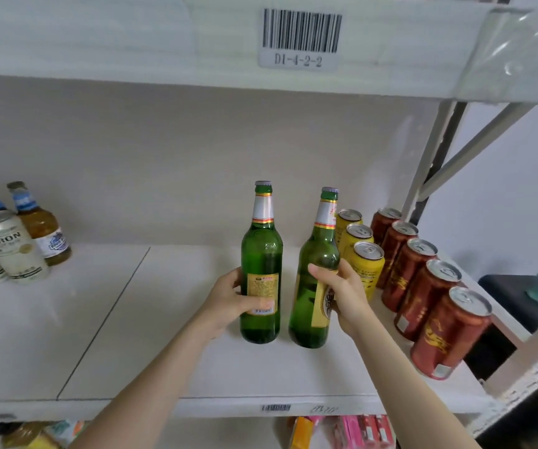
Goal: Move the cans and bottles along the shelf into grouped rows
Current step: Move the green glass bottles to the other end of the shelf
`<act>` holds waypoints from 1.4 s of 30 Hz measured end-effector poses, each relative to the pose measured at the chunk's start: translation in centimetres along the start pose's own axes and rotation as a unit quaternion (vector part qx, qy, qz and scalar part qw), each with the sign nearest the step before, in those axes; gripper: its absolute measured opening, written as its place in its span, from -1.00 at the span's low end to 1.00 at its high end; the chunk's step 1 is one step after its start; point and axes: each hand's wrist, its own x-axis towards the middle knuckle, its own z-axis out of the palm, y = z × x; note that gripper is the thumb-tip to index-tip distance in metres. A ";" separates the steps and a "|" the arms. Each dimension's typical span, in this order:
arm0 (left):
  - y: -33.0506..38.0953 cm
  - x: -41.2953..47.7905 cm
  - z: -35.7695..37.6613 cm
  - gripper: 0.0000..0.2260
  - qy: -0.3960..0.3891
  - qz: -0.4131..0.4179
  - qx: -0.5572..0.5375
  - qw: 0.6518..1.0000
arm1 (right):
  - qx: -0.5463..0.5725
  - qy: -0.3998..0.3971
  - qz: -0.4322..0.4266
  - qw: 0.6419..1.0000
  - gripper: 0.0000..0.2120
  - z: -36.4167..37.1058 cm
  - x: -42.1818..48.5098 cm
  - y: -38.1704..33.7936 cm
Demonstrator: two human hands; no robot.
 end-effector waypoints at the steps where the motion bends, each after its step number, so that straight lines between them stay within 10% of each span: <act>1: 0.0 0.7 0.0 -0.55 0.000 0.002 0.003 1.000 | 0.005 -0.001 -0.002 1.000 -0.44 0.0 0.8 0.2; 22: -3.1 13.2 0.3 -0.23 0.043 0.029 0.020 0.998 | 0.011 0.085 -0.087 0.993 -0.51 1.8 13.4 3.2; 42: -5.1 15.0 0.1 -0.36 0.019 0.057 0.003 0.998 | -0.030 0.061 -0.104 0.992 -0.49 1.4 17.3 5.6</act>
